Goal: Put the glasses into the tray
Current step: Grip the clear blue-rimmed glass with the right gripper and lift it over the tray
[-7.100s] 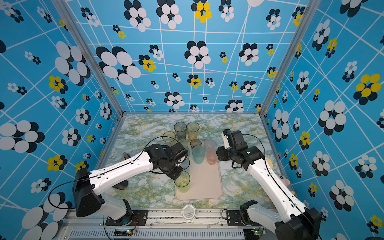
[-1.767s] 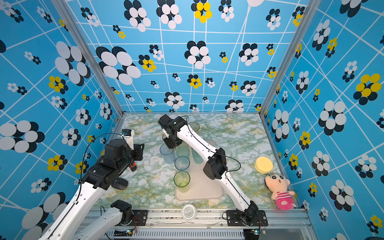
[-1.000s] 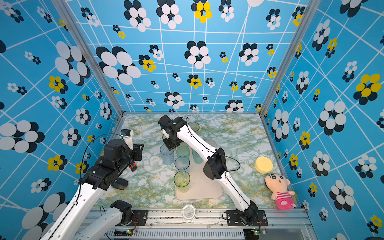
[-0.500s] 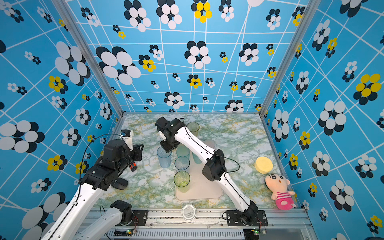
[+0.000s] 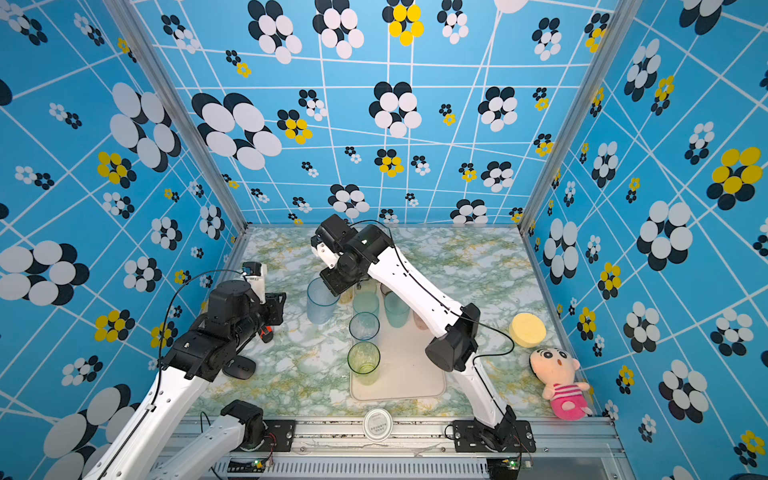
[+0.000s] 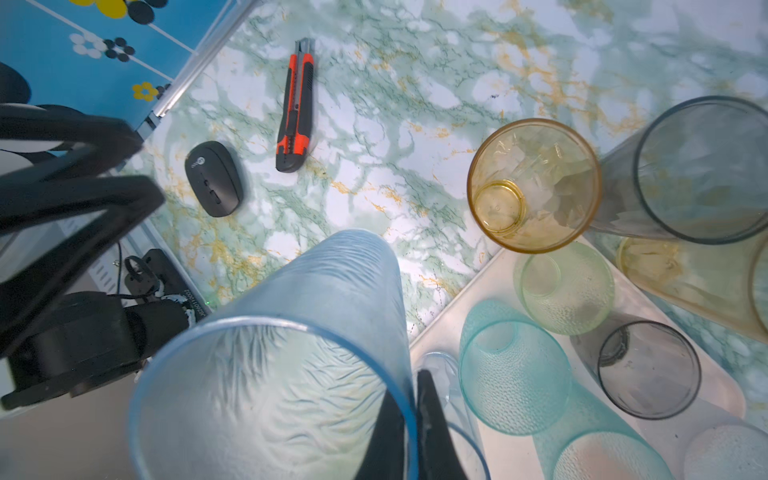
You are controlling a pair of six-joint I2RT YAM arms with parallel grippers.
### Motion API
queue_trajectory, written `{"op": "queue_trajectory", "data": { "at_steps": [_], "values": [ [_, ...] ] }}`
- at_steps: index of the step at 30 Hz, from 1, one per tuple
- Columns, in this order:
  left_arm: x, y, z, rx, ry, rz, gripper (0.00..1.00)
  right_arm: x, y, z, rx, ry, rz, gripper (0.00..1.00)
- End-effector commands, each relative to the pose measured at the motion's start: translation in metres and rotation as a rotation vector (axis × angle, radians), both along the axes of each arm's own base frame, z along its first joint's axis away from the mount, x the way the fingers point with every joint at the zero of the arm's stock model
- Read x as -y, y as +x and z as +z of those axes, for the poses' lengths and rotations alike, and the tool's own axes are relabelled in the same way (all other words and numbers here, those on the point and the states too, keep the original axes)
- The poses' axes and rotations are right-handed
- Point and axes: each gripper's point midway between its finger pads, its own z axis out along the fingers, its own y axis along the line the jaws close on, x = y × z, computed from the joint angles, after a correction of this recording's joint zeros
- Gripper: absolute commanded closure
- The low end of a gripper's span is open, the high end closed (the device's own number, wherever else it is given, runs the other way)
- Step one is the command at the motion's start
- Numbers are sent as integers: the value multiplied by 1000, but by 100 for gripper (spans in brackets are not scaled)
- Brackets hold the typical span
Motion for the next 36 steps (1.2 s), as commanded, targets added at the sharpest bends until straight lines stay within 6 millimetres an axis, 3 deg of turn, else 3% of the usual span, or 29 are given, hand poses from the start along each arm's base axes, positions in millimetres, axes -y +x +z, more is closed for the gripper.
{"op": "queue_trajectory", "data": {
  "at_steps": [1, 8, 17, 20, 31, 36],
  "values": [
    [-2, -4, 3, -3, 2, -8, 67, 18, -8, 45, 103, 53, 0, 100],
    [3, -2, 8, -12, -8, -24, 67, 88, -20, 77, 233, -14, -110, 100],
    [8, 4, 5, -49, -15, -40, 67, 183, -34, 52, 224, -151, -304, 100],
    [10, 6, 6, -51, -19, -42, 67, 204, -39, 39, 196, -169, -352, 100],
    [18, 17, -2, -83, -40, -56, 67, 202, -50, -29, 48, -236, -330, 100],
    [20, 21, -4, -90, -45, -59, 67, 194, -50, -48, 9, -230, -320, 100]
  ]
}}
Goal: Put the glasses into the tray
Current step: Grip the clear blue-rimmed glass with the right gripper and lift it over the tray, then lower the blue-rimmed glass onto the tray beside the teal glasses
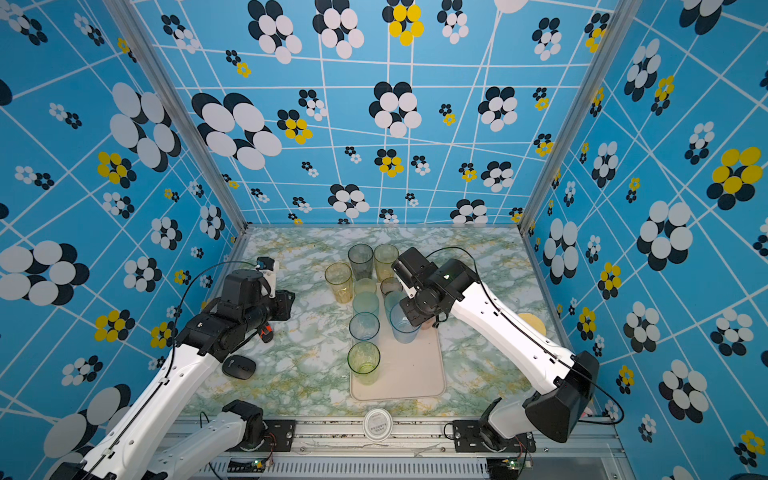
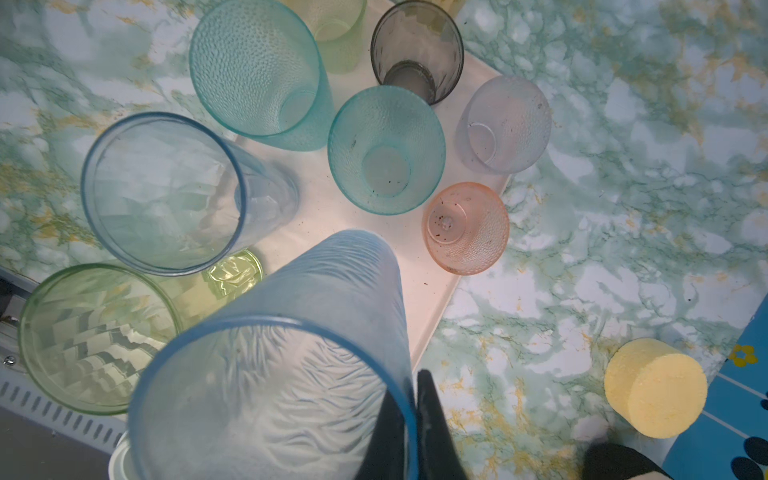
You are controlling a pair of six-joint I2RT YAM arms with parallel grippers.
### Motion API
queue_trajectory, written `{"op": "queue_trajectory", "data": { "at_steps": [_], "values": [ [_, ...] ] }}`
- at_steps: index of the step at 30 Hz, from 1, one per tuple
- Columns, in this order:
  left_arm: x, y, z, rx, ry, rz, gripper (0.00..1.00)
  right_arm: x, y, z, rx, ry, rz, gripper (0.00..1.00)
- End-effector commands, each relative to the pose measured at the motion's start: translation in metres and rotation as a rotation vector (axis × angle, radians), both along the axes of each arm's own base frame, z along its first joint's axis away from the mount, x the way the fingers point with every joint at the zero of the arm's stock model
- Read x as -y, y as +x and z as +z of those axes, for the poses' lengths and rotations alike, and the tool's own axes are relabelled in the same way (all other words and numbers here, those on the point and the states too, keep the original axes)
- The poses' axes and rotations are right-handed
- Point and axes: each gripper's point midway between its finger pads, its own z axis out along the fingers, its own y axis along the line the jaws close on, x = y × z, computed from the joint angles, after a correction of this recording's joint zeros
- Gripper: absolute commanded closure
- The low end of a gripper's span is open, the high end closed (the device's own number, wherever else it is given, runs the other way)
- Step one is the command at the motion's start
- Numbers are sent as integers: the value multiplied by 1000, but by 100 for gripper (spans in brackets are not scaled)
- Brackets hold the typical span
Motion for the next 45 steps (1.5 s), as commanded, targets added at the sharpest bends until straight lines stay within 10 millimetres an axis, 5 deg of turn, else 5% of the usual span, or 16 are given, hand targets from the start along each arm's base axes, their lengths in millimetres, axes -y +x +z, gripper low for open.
{"op": "queue_trajectory", "data": {
  "at_steps": [1, 15, 45],
  "values": [
    [3, 8, 14, 39, -35, 1, 67, -14, 7, -7, -6, 61, -12, 100],
    [7, 14, 8, 19, -37, -4, 68, -27, 18, -53, -79, 18, -29, 100],
    [6, 13, 6, 8, -30, -5, 67, -22, 29, -83, -105, -5, -76, 100]
  ]
}}
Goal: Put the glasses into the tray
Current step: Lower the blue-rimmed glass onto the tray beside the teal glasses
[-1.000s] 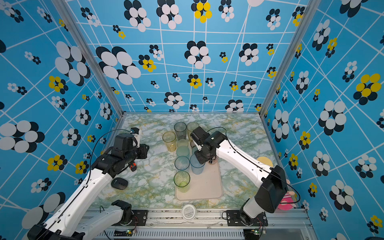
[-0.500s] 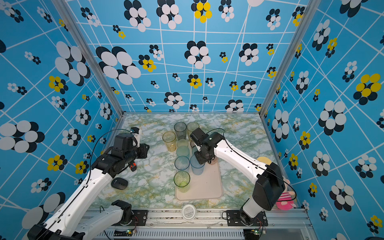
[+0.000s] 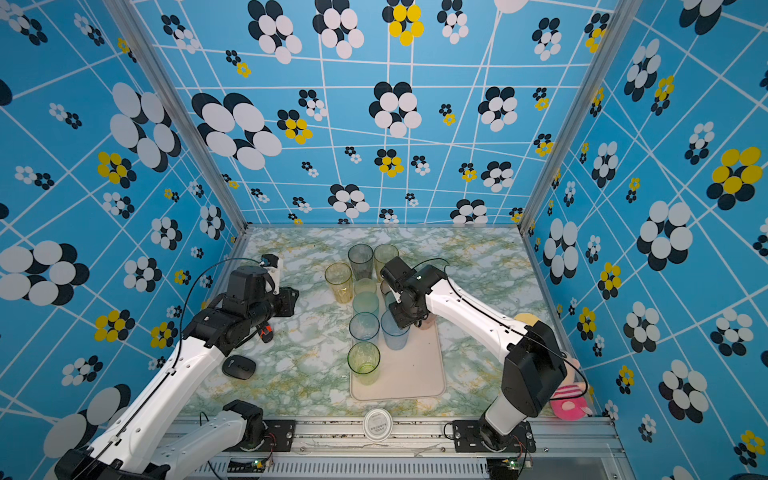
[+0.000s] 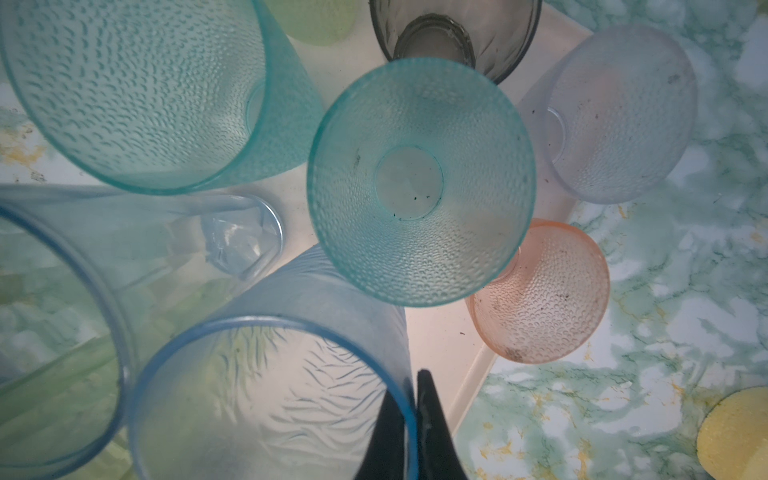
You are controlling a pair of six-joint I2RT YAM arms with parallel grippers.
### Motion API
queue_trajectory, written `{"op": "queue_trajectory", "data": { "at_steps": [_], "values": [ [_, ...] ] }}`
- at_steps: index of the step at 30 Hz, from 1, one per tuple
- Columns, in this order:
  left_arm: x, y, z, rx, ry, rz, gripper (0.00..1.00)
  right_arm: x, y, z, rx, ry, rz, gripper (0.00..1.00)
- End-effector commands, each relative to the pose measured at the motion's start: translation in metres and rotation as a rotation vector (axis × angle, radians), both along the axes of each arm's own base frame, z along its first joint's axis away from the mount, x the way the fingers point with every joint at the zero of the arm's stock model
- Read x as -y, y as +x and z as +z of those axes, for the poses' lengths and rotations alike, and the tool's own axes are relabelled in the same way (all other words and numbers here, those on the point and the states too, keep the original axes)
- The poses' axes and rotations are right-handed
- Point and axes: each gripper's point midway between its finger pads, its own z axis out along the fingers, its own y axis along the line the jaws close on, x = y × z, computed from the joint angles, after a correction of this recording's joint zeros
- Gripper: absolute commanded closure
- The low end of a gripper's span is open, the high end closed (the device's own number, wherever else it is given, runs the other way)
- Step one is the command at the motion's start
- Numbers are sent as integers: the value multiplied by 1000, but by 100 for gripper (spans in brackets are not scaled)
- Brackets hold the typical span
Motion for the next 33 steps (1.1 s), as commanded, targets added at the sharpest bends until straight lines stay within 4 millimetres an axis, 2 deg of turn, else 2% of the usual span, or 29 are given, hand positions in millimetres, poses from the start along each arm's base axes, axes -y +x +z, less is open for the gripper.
{"op": "queue_trajectory", "data": {
  "at_steps": [1, 12, 26, 33],
  "values": [
    [1, 3, 9, 16, -16, 0, 67, 2, 3, -6, -10, -4, -22, 100],
    [1, 4, 9, 12, -16, -3, 67, 2, 2, -9, -23, -8, -21, 100],
    [3, 4, 8, 7, -18, -8, 67, 3, 3, -6, -18, -2, -23, 87],
    [3, 4, 6, 1, -18, -10, 67, 3, 2, -6, -19, -2, -24, 83]
  ]
}}
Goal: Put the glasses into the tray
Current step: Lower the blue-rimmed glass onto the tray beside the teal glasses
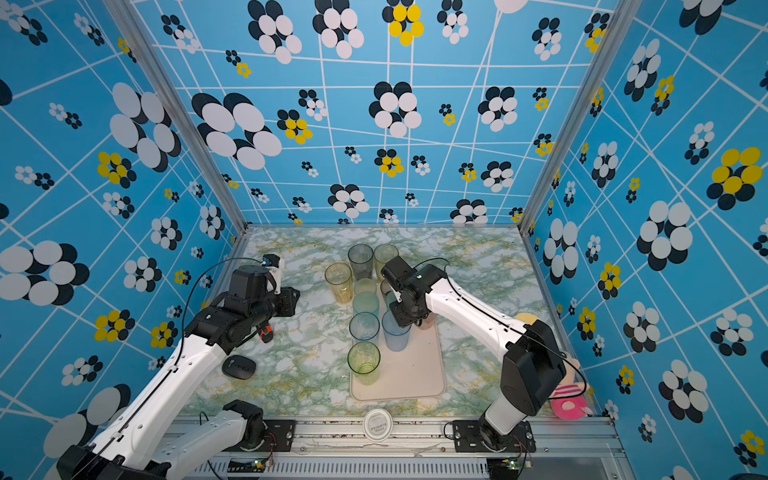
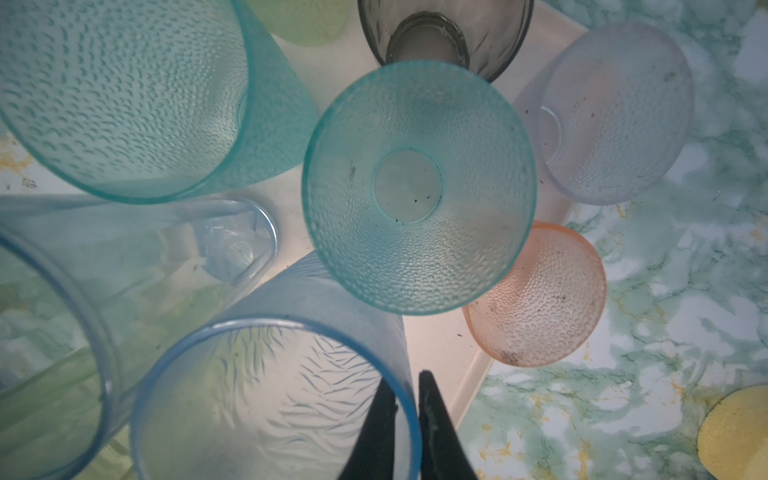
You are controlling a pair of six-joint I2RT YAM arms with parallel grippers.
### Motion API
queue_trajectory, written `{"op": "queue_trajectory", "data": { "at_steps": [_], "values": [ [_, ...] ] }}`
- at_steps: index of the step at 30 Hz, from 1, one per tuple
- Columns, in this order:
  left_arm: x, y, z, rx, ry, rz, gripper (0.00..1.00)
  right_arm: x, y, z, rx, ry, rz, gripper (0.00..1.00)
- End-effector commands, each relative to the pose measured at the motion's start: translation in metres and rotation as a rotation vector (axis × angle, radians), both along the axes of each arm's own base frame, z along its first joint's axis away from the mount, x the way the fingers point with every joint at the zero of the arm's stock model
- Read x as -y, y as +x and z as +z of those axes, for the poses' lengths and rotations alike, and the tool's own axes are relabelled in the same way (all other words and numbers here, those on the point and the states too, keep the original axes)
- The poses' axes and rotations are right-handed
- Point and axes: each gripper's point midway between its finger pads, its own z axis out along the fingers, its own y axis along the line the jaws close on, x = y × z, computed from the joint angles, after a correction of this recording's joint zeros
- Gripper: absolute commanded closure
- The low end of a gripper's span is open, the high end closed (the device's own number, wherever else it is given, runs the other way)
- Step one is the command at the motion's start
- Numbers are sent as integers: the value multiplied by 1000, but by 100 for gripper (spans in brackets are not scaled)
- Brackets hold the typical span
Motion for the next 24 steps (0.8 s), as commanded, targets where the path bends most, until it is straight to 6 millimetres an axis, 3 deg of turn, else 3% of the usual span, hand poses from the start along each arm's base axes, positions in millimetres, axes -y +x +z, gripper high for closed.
{"op": "queue_trajectory", "data": {
  "at_steps": [1, 18, 24],
  "values": [
    [1, 3, 10, 15, -18, -3, 67, 0, 0, -3, -13, 4, -15, 82],
    [-1, 4, -1, -14, 5, 3, 67, 2, 0, 3, 2, 12, -18, 79],
    [-6, 4, -12, -36, 38, 17, 67, 2, 2, 15, 39, 35, -22, 75]
  ]
}}
